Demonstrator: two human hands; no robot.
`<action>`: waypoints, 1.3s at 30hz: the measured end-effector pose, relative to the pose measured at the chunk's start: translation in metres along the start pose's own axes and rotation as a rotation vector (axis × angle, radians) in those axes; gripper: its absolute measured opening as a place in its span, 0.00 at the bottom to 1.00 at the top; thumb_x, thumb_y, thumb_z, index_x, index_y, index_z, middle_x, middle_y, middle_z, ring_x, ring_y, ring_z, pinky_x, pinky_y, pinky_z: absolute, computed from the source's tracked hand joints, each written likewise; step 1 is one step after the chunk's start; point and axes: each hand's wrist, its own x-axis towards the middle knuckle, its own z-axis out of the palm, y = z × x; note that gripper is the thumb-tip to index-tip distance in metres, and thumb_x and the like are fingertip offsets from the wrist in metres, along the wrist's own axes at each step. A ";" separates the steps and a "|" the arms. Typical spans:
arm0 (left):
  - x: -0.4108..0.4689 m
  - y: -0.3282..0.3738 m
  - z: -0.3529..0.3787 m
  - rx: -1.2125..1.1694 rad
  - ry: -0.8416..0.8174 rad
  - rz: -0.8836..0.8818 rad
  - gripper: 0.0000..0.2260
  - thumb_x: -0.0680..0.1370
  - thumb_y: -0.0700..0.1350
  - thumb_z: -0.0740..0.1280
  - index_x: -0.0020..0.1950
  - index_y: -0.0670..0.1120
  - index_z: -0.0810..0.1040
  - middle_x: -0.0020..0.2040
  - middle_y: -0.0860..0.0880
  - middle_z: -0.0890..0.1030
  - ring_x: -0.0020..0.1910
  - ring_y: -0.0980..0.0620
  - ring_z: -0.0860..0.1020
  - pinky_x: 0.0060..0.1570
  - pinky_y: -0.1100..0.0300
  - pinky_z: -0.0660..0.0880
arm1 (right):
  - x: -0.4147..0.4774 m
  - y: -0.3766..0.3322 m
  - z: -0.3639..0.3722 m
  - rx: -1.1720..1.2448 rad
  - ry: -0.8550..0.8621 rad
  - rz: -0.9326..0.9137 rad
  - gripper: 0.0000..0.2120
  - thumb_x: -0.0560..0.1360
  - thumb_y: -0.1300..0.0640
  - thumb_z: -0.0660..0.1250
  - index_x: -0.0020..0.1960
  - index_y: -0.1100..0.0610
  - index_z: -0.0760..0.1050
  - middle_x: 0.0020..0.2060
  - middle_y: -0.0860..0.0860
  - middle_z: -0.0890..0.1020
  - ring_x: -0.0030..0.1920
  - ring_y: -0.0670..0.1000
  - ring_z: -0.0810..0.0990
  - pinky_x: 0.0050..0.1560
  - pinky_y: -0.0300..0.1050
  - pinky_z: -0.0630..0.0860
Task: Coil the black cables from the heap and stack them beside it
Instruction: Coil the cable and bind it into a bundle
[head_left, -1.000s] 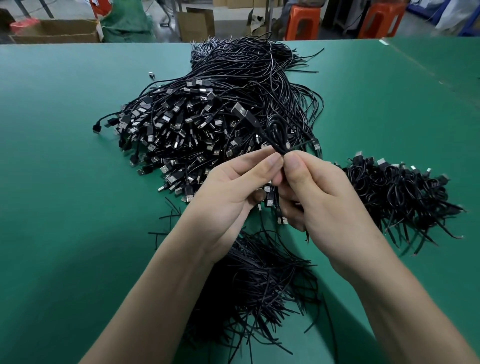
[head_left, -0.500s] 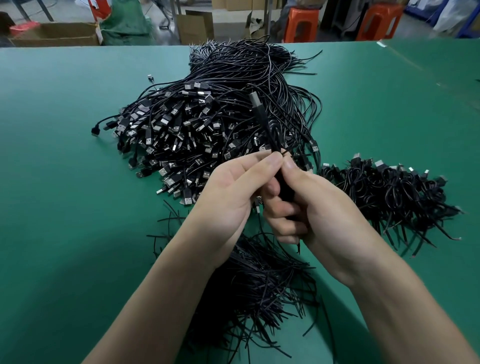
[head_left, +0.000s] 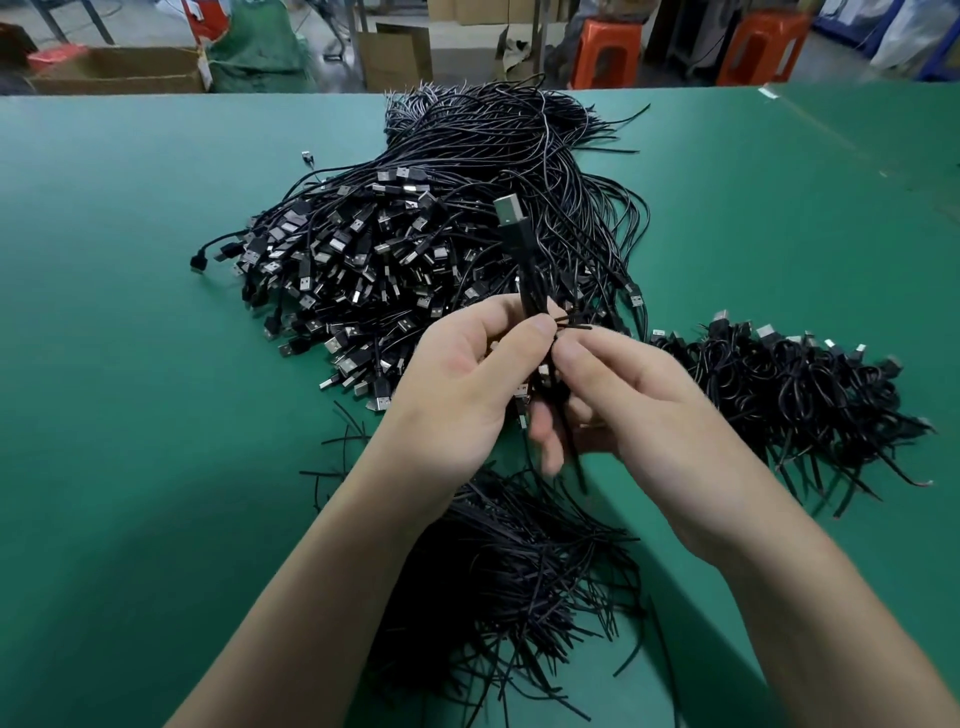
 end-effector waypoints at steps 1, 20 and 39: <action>0.000 0.000 -0.001 0.028 0.004 0.023 0.10 0.85 0.44 0.62 0.53 0.41 0.80 0.36 0.44 0.83 0.31 0.44 0.80 0.30 0.55 0.79 | 0.001 0.001 -0.002 -0.116 0.063 -0.048 0.11 0.84 0.51 0.63 0.52 0.57 0.79 0.35 0.52 0.83 0.34 0.52 0.82 0.42 0.53 0.79; -0.002 0.015 -0.031 0.380 -0.247 -0.318 0.21 0.78 0.50 0.64 0.54 0.30 0.80 0.52 0.24 0.77 0.51 0.42 0.73 0.66 0.30 0.66 | -0.002 -0.010 -0.019 -0.827 0.126 -0.631 0.05 0.73 0.59 0.78 0.43 0.55 0.83 0.39 0.45 0.82 0.42 0.46 0.79 0.44 0.35 0.71; -0.006 0.008 -0.006 0.564 -0.023 0.211 0.08 0.86 0.44 0.61 0.57 0.51 0.81 0.41 0.50 0.85 0.35 0.51 0.85 0.32 0.64 0.76 | 0.008 0.003 -0.006 0.528 0.371 0.075 0.04 0.65 0.62 0.72 0.39 0.55 0.82 0.31 0.49 0.75 0.24 0.42 0.66 0.28 0.33 0.67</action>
